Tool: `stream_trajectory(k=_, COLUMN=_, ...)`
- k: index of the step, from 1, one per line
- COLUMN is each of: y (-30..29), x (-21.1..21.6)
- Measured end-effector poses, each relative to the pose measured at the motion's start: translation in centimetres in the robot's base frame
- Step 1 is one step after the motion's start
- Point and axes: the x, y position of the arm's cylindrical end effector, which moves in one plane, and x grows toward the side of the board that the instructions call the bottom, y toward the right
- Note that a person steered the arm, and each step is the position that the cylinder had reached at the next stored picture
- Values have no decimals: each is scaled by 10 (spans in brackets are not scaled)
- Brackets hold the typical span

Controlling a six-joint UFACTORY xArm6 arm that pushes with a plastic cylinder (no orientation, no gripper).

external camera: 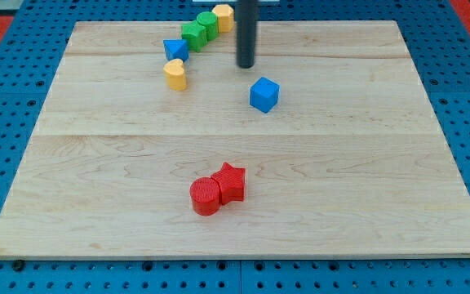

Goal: Move blue blocks towards bottom right

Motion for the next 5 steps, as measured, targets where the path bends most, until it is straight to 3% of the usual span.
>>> stream_trajectory(k=1, y=25, x=68)
stream_trajectory(k=2, y=64, x=47)
stream_trajectory(k=3, y=62, x=-9)
stream_trajectory(k=5, y=129, x=43)
